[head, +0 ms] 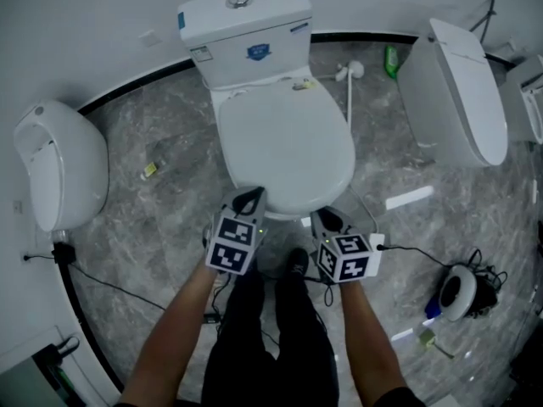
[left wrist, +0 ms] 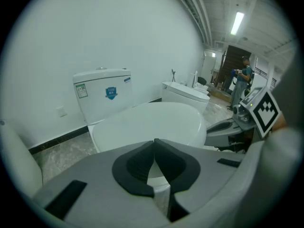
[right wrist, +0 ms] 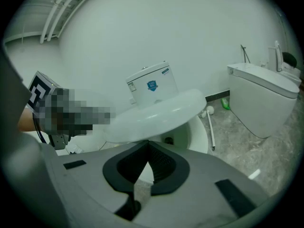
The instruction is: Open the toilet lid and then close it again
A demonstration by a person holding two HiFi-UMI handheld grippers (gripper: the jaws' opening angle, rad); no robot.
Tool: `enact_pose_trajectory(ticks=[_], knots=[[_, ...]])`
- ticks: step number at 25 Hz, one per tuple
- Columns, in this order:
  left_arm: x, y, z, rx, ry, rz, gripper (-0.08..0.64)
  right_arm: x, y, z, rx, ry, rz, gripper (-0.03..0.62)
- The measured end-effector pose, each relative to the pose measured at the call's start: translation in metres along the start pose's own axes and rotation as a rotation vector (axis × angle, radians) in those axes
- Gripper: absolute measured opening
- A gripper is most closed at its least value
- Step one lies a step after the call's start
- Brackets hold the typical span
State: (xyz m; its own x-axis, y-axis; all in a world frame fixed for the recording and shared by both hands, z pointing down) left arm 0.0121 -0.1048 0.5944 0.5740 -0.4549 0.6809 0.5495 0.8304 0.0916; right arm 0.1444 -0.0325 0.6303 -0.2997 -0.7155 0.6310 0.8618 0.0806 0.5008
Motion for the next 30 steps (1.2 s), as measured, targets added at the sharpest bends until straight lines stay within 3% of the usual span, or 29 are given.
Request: enact_pose_trajectory(ticks=[11, 23, 30], knots=[[0.028, 0.028, 0.044, -0.047, -0.068, 0.011, 0.011, 0.021, 0.039, 0.055, -0.011, -0.081, 0.023, 0.009], [0.051, 0.039, 0.072, -0.063, -0.112, -0.005, 0.012, 0.047, 0.063, 0.085, -0.022, -0.128, 0.01, 0.009], [0.055, 0.045, 0.082, -0.088, -0.134, -0.018, 0.012, 0.055, 0.069, 0.096, -0.044, -0.217, 0.01, 0.009]])
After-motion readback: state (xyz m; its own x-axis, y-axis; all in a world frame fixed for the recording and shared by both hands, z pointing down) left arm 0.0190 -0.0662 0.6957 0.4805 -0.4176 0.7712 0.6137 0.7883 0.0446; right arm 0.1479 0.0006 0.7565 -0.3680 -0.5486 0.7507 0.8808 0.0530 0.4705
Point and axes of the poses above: the fingertips, and each gripper's own axes: x forward along the fingers, y to its right, z out of its underside, the point moved 3 cm from there along -x, backward along the fingers, and after that the axes turned 14 degrees about x, right-handed, at the moved point
